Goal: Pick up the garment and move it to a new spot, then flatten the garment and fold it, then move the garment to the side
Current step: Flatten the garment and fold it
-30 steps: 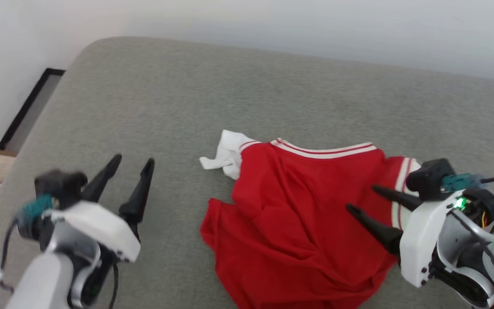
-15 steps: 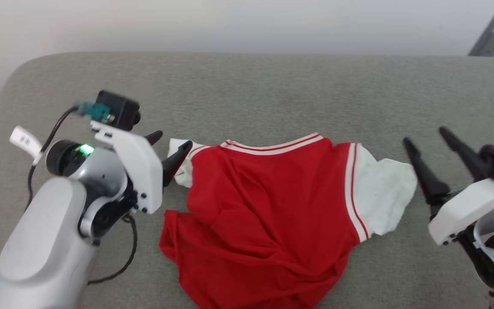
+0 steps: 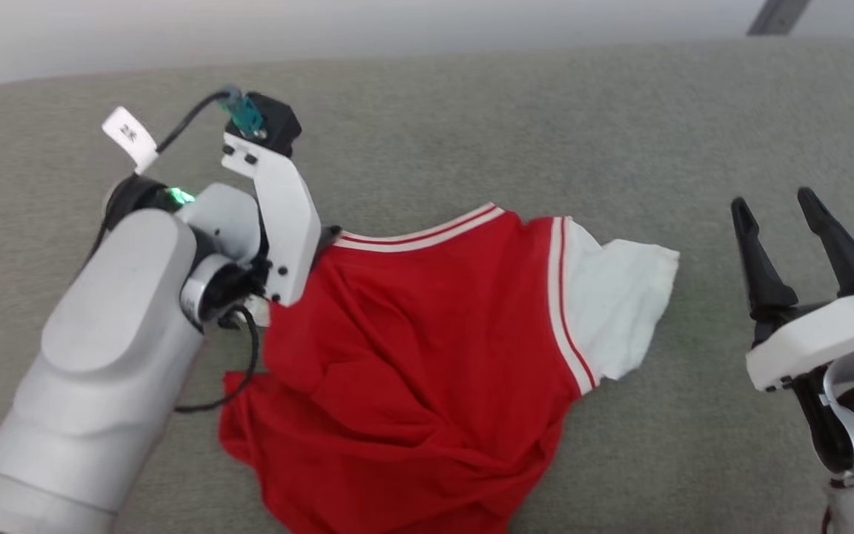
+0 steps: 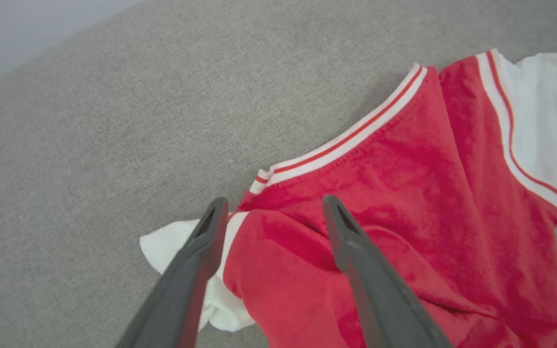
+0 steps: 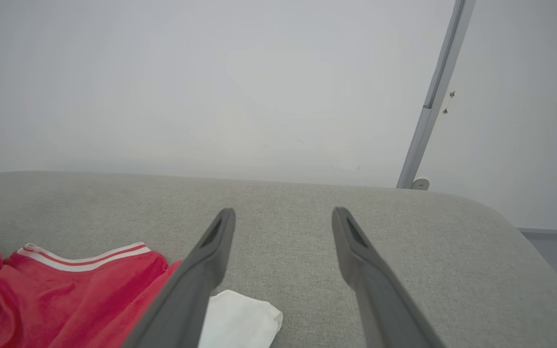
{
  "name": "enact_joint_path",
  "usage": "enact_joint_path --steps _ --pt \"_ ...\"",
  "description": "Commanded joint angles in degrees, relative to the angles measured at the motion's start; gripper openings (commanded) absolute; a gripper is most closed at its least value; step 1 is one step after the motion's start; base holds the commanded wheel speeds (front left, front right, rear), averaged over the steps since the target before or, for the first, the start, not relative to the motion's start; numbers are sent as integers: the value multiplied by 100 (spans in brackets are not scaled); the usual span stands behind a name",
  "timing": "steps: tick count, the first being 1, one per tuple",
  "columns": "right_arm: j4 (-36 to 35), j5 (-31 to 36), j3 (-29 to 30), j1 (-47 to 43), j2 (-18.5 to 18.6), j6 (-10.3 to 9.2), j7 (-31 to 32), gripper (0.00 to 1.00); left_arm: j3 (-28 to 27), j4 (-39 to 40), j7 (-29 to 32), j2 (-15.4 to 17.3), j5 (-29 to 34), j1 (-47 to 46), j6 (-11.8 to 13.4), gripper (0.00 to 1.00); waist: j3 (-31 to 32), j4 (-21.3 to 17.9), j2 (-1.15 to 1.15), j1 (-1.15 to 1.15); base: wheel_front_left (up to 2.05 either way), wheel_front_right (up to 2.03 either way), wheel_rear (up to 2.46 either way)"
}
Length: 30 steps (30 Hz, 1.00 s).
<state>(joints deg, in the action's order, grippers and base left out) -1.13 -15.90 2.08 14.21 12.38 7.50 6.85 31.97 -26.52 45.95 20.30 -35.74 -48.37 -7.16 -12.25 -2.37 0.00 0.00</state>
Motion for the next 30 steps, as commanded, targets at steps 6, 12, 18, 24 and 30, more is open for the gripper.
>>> enact_joint_path --steps 6,12,18,24,30 --pt "108 -65 -39 266 -178 -2 -227 100 267 -689 -68 116 97 -420 -28 100 -418 -479 0 0 0 0 0" --pt "207 -184 -118 423 -199 -2 -361 100 392 -1413 -119 137 44 -638 -30 100 -740 -770 0 0 0 0 0" --pt "257 -292 -110 529 -159 -2 -442 100 571 -2133 189 92 152 -695 63 100 -941 -882 0 0 0 0 0" --pt "307 -345 -116 578 -125 -2 -485 100 693 -2624 763 -91 34 -625 129 0 -1023 -885 0 0 0 0 0" --pt "311 -381 -83 582 -135 -2 -495 100 773 -2513 679 -22 97 -953 66 0 -1050 -839 0 0 0 0 0"
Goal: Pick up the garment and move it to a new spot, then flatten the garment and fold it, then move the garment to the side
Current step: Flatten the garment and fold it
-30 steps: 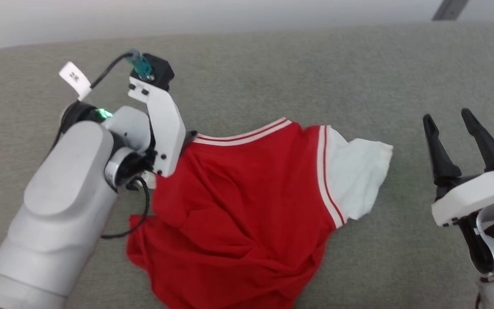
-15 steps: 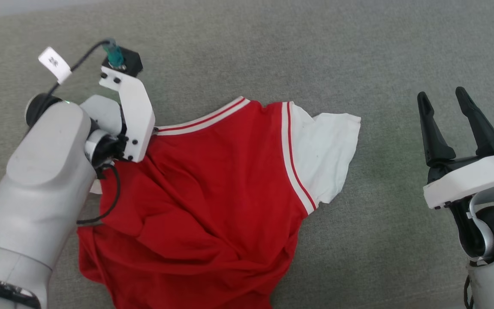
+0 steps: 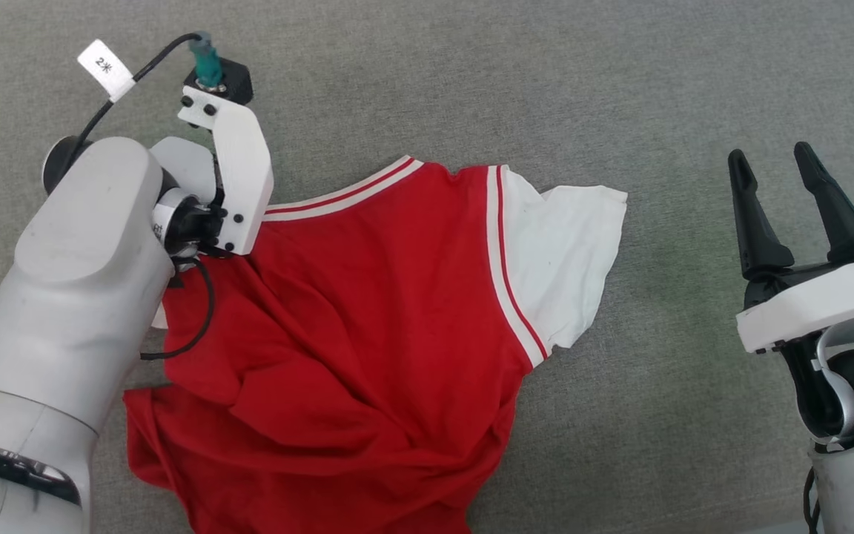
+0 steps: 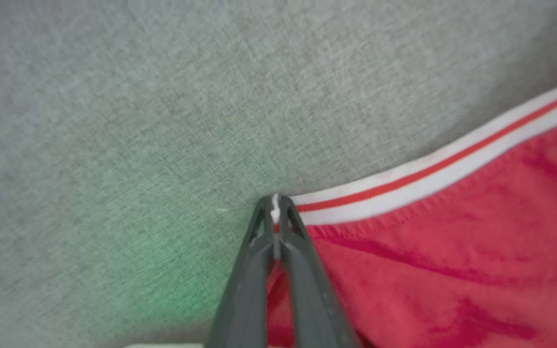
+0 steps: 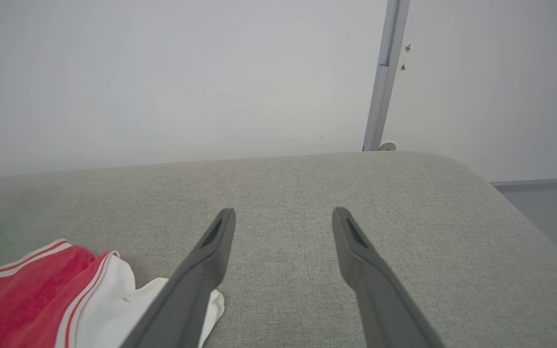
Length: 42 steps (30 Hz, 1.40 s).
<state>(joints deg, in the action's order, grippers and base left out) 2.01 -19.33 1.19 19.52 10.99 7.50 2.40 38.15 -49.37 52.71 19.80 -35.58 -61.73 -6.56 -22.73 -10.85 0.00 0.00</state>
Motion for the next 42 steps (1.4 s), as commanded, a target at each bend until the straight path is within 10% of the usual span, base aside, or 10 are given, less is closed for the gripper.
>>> enact_joint_path --steps 1,19,21,22,32,42 --pt "0 -39 8 46 1 -2 -51 100 124 -184 -73 63 73 284 3 0 -3 15 0 0 0 0 0" --pt "78 -101 -42 147 -122 -2 -55 100 488 -138 -2192 313 492 -854 -85 0 -120 -29 0 0 0 0 0" --pt "100 -99 -43 157 -121 -2 -55 100 566 -191 -2233 281 405 -833 -87 45 -103 -1 0 0 0 0 0" --pt "112 -104 -34 123 -110 -2 -49 100 546 -259 -2203 285 196 -860 -89 100 -56 52 0 0 0 0 0" --pt "40 -2 190 -215 -59 -2 89 100 573 16 -1519 512 -444 -745 -67 100 392 429 0 0 0 0 0" --pt "-186 75 336 -556 -111 -2 292 100 192 890 -424 736 -1249 5 539 100 715 622 0 0 0 0 0"
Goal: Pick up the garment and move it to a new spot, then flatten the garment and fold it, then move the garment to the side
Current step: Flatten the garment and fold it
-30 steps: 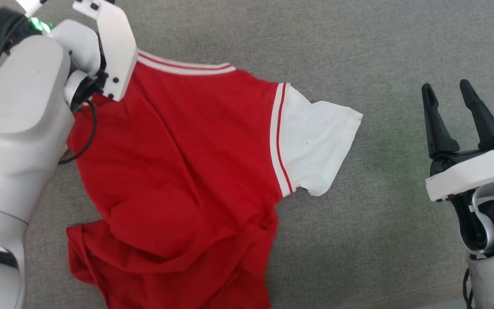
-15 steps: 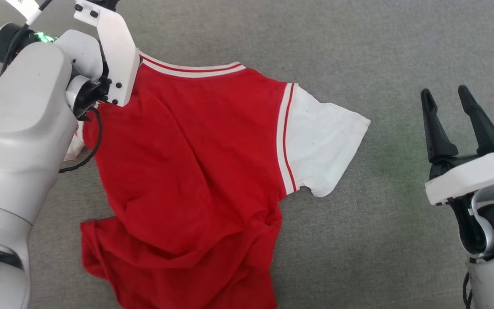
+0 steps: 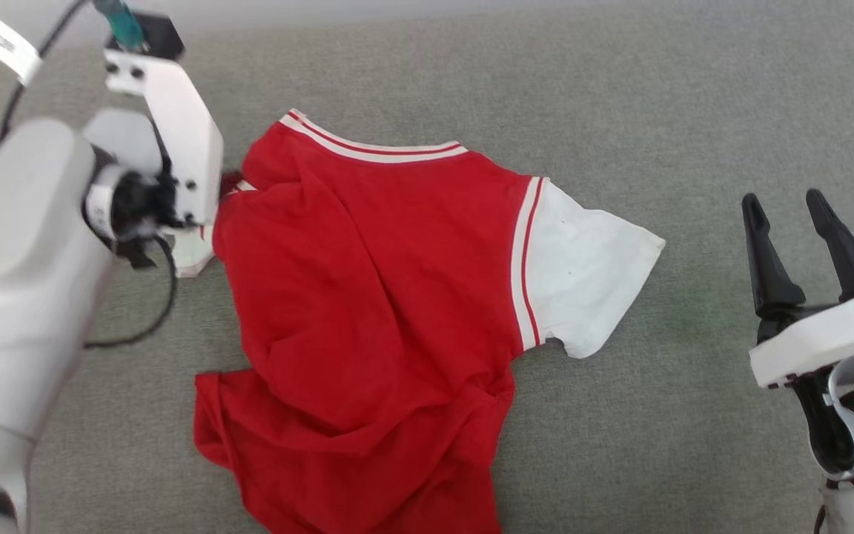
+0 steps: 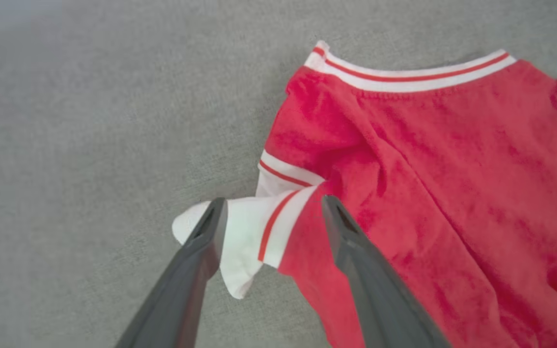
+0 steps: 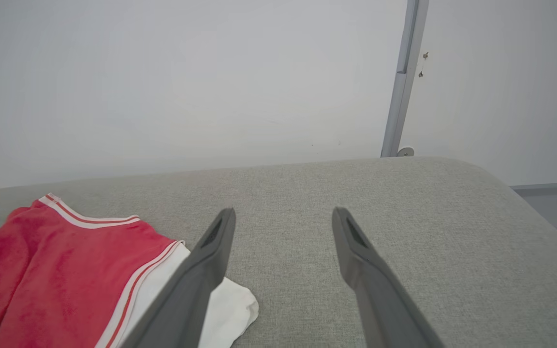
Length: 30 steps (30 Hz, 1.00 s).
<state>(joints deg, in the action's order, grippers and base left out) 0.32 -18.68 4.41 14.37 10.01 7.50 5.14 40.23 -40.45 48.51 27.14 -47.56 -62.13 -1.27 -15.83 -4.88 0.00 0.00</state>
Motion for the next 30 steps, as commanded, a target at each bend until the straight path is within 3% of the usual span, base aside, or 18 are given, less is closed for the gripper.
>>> enact_joint_path --steps 1,9,15,16,17,23,30 --pt "-46 25 31 -70 -13 -2 33 100 -28 171 119 18 -112 144 101 100 42 42 0 0 0 0 0" --pt "-259 77 68 -177 -60 -2 193 100 238 1670 1007 384 -66 946 858 100 49 120 0 0 0 0 0" --pt "-280 54 18 -73 -61 -2 221 100 248 2081 1020 446 -155 1368 1150 100 -62 122 0 0 0 0 0" --pt "-272 51 15 -61 -58 -2 219 100 231 2099 976 437 -180 1383 1133 45 -75 123 0 0 0 0 0" --pt "-260 44 14 -54 -58 -2 212 100 204 2095 934 425 -204 1398 1132 0 -82 128 0 0 0 0 0" --pt "-187 53 31 -107 23 -2 191 100 187 2205 956 448 -345 1514 1062 0 3 238 0 0 0 0 0" --pt "-204 119 127 -193 96 -2 233 100 139 3035 932 671 -506 2020 1197 0 197 535 0 0 0 0 0"
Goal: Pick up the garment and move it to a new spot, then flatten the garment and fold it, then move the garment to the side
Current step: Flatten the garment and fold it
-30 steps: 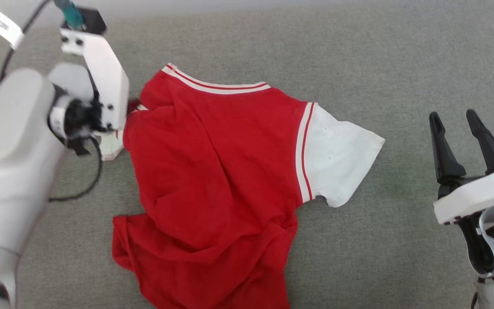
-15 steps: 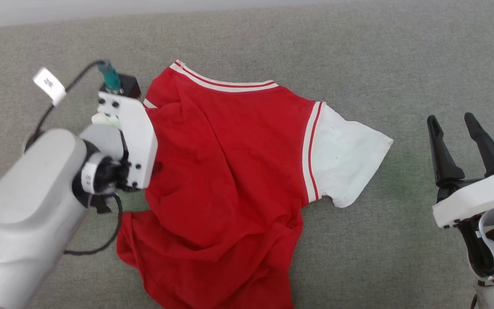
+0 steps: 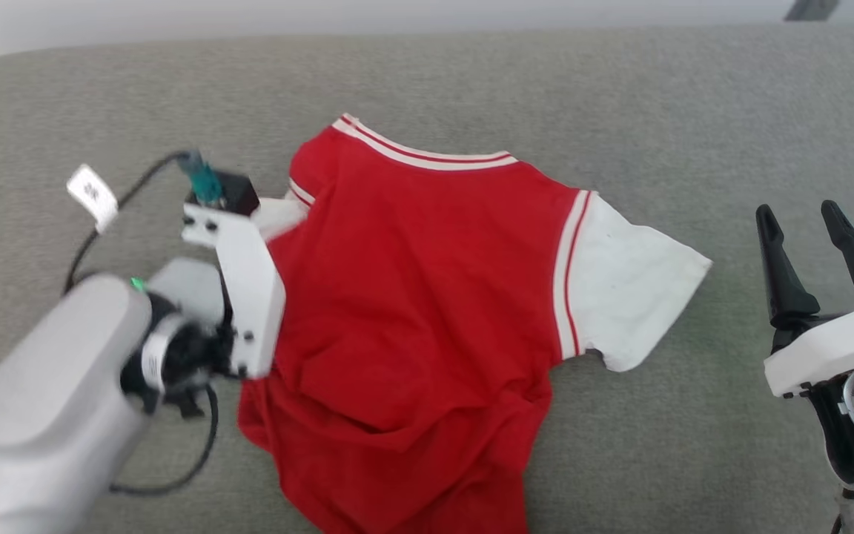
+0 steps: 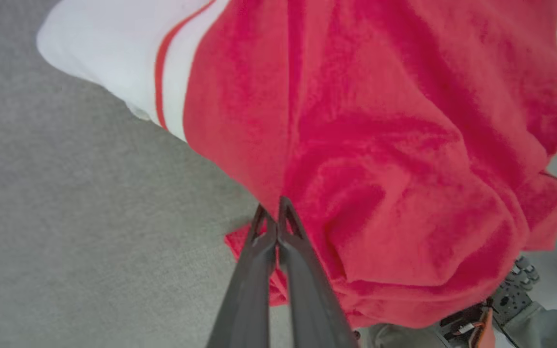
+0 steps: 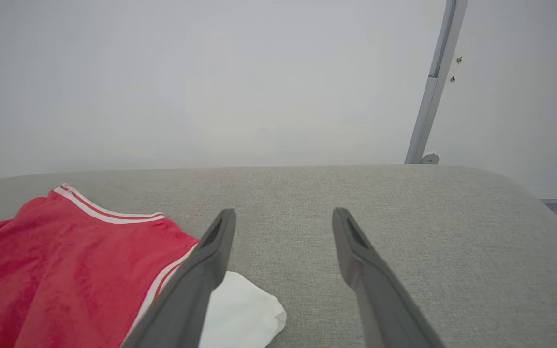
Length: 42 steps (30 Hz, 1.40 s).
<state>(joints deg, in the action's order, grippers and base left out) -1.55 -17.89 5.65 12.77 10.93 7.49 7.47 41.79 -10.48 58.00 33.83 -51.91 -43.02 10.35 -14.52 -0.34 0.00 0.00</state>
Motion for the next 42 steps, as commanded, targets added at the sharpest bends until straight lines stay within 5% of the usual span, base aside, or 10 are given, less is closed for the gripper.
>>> enact_joint_path --steps 1,12,18,19,20,31,36,42 --pt "-28 42 3 -40 9 -1 19 100 -31 171 -22 27 -107 239 70 0 90 118 0 0 0 0 0" --pt "-150 90 48 -108 37 -1 180 100 159 1313 -65 322 -357 1566 461 0 219 460 0 0 0 0 0" --pt "-178 81 -2 -72 46 -1 216 100 120 1236 -287 339 -311 1679 416 5 188 496 0 0 0 0 0" --pt "-178 73 -10 -68 43 -1 214 100 92 1250 -321 361 -306 1633 369 45 188 495 0 0 0 0 0" --pt "-177 67 -13 -66 43 -1 202 100 44 1263 -341 393 -330 1592 353 99 187 492 0 0 0 0 0" --pt "-249 48 -31 -43 46 -1 187 100 -493 933 -252 906 -188 687 356 100 31 325 0 0 0 0 0" --pt "-280 21 -46 40 64 -1 201 100 -529 330 -535 751 -191 383 -62 100 -119 217 0 0 0 0 0" --pt "-292 -18 -88 106 111 -1 215 100 -442 -767 -500 392 -272 114 -210 100 -298 60 0 0 0 0 0"
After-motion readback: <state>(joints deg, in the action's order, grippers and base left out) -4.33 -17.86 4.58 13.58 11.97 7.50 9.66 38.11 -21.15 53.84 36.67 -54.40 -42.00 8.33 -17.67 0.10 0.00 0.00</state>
